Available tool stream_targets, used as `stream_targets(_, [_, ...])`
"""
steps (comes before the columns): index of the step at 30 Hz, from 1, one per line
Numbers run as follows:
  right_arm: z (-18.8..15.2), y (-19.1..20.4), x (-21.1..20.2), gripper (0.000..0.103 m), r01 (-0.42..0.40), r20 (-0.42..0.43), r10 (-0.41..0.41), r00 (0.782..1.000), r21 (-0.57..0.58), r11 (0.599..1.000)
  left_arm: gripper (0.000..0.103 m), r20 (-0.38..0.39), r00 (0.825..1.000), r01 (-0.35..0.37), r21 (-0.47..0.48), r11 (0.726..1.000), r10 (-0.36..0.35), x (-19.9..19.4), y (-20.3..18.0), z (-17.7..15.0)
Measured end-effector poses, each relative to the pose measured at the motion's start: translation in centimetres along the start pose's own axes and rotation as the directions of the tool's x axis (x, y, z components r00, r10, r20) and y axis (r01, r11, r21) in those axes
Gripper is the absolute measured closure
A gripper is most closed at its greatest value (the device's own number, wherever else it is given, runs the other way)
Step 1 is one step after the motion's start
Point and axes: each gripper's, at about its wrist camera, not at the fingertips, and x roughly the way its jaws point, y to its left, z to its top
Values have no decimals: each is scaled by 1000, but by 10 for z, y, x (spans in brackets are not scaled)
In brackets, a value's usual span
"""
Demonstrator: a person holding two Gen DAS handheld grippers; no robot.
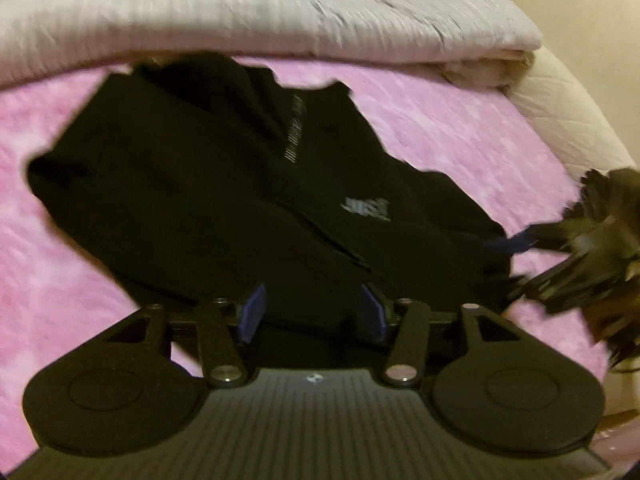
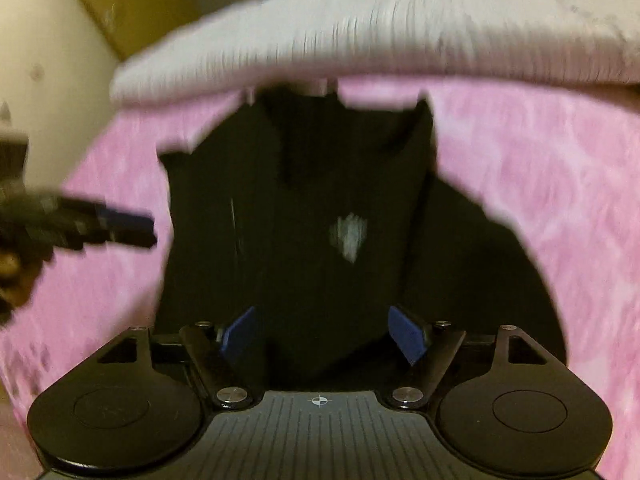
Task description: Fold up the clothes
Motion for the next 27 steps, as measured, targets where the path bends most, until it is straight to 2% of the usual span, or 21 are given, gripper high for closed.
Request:
stream_targets(1, [-5, 0, 6, 35, -18, -5, 18, 1000, 25, 1000, 50, -6, 1000, 16, -1, 1000, -16, 3, -4, 0])
stream_targets(2, [-10, 1, 10, 79, -45, -4, 45, 999, 55, 997, 49, -6, 1000, 25, -1, 1000, -25, 2, -7, -1])
stream_targets(3, [-12, 5, 11, 103, -64, -7, 65, 998, 66, 996, 45, -6, 999, 33, -3, 999, -33, 0, -8, 0])
stream_targets(7, [-10, 57, 3, 103, -153, -26, 152, 988, -39, 987, 37, -29, 998, 49, -39, 998, -50, -11, 0, 3])
stream_targets(10, [-19, 84, -12, 103, -112, -16, 111, 994, -136, 984, 37, -84, 995, 52, -54, 997, -56, -6, 4, 3])
stream_targets(12, [-29, 76, -19, 102, -39, 1, 39, 999, -128, 991, 37, -76, 997, 12, 61, 998, -7, -2, -9, 2])
stream_targets(13, [-34, 71, -23, 99, 0, 7, 0, 1000, -121, 993, 37, -56, 998, 2, 204, 979, 9, 0, -25, -1])
stream_targets(14, [-39, 64, -26, 93, 40, 4, -40, 999, -116, 992, 37, -29, 999, -5, 371, 929, 17, 1, -44, -5])
stream_targets(15, [-45, 55, -29, 84, 76, -5, -77, 997, -109, 991, 37, -15, 1000, -2, 531, 847, 11, 5, -65, -12])
stream_targets(16, [-52, 47, -32, 78, 109, -15, -111, 994, -100, 989, 37, -20, 1000, 14, 655, 756, -1, 10, -82, -20])
stream_targets(17, [-57, 40, -35, 66, 136, -20, -138, 990, -88, 987, 37, -40, 999, 33, 759, 650, -5, 17, -98, -29])
stream_targets(18, [-62, 31, -40, 58, 155, -19, -157, 987, -70, 985, 37, -51, 999, 37, 838, 544, 11, 27, -111, -39])
stream_targets(20, [-72, 13, -51, 52, 182, -11, -182, 983, 0, 983, 37, -16, 996, -13, 941, 338, 84, 51, -132, -57])
stream_targets(21, [-76, 7, -56, 51, 190, -8, -190, 982, 44, 981, 39, -14, 994, -19, 955, 295, 109, 62, -137, -60])
stream_targets(22, [-80, 2, -61, 51, 195, -5, -195, 981, 87, 977, 56, -25, 991, -11, 961, 275, 128, 71, -140, -61])
stream_targets(23, [-84, -1, -66, 49, 195, -1, -197, 980, 123, 973, 66, -68, 989, 25, 954, 299, 135, 77, -141, -57])
stream_targets(24, [-88, -3, -70, 49, 194, 2, -197, 980, 155, 969, 72, -85, 988, 38, 941, 337, 126, 74, -141, -52])
stream_targets(25, [-91, -3, -72, 48, 188, 7, -192, 981, 172, 967, 94, -85, 990, 37, 927, 374, 113, 67, -139, -46])
stream_targets(27, [-96, 0, -76, 43, 169, 18, -176, 984, 191, 967, 94, -39, 994, -10, 891, 455, 99, 33, -127, -34])
